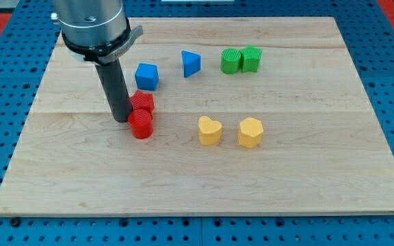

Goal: Separate the red star from the red circle

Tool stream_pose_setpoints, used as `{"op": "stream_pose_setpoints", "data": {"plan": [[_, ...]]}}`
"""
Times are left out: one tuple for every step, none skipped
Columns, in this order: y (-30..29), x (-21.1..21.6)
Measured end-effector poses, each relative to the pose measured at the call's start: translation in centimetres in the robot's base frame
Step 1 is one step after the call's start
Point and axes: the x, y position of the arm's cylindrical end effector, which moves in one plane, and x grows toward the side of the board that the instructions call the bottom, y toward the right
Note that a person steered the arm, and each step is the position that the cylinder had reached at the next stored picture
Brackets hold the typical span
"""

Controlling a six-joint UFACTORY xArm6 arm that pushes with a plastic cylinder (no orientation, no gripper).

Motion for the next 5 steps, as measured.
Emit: {"op": "stream_pose_setpoints", "data": {"plan": [[0.6, 0.4], [0.8, 0.5], [1.4, 0.5], [2.7, -0.8], [4.2, -2.4]]}}
